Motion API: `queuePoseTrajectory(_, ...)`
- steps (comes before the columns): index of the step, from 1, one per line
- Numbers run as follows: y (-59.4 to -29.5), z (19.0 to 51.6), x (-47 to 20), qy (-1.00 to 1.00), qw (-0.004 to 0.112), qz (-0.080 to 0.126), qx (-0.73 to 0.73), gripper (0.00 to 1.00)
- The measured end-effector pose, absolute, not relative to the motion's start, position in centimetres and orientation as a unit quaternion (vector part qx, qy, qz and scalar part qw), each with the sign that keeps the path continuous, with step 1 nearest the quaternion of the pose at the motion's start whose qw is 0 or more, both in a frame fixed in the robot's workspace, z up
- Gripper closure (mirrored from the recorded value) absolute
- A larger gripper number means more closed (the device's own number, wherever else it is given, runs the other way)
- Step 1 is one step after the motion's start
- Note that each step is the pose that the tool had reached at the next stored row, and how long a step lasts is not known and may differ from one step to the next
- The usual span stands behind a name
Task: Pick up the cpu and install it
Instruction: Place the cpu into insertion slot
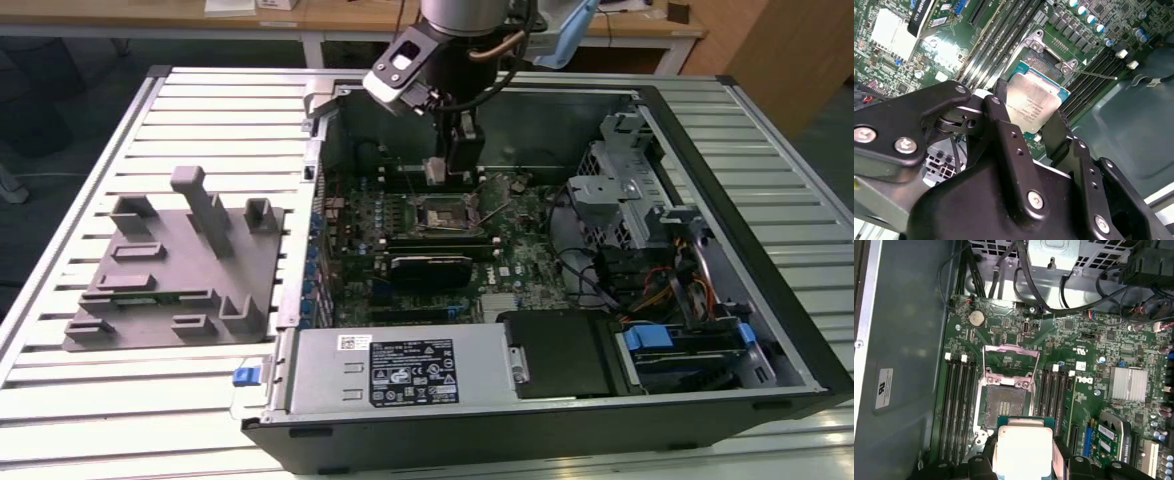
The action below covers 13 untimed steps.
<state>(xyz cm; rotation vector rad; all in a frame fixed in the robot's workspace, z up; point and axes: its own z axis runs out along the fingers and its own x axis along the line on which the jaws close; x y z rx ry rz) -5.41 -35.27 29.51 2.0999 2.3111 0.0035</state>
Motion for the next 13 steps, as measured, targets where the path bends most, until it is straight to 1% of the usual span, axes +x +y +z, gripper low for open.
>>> queuePoseTrajectory(9, -34.9, 28.7, -5.3, 0.732, 0.01, 0.002, 0.681, 0.47)
queuePoseTrajectory(13, -34.6, 28.3, -5.3, 0.732, 0.013, 0.005, 0.681, 0.47)
